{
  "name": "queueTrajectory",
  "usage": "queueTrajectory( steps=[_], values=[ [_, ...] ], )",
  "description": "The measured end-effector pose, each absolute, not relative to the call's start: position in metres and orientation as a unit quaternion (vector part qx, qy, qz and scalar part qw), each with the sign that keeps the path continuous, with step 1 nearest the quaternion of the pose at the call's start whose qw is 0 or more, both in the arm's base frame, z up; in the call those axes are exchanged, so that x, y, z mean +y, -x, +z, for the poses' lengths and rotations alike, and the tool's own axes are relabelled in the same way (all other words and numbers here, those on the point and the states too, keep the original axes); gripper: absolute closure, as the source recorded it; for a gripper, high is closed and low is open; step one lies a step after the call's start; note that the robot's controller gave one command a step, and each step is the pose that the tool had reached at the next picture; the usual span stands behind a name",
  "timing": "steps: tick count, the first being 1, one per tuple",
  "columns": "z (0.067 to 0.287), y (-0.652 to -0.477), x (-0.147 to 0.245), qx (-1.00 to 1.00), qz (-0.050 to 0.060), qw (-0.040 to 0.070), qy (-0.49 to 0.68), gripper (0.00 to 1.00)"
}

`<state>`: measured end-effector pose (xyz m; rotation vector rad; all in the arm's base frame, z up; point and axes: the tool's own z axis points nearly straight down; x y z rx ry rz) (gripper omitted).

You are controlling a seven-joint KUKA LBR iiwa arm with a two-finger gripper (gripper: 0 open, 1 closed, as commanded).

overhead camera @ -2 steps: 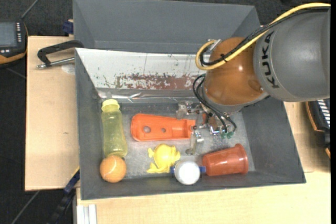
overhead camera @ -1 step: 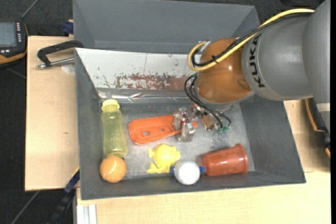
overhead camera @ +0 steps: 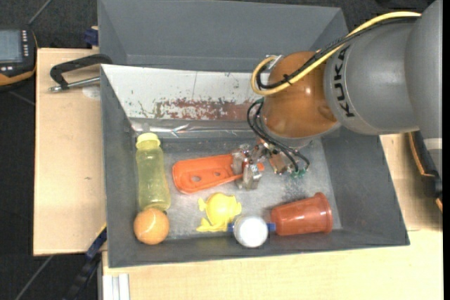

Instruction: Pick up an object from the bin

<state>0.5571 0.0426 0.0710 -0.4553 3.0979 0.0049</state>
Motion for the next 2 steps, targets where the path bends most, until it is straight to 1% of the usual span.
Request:
queueTrajectory(
  steps=[1, 2],
  values=[
    [0.082, -0.581, 0.047, 0.987, 0.002, 0.006, 0.161, 1.0],
    [0.087, -0.598, 0.052, 0.985, 0.002, 0.009, 0.173, 1.0]
  ],
)
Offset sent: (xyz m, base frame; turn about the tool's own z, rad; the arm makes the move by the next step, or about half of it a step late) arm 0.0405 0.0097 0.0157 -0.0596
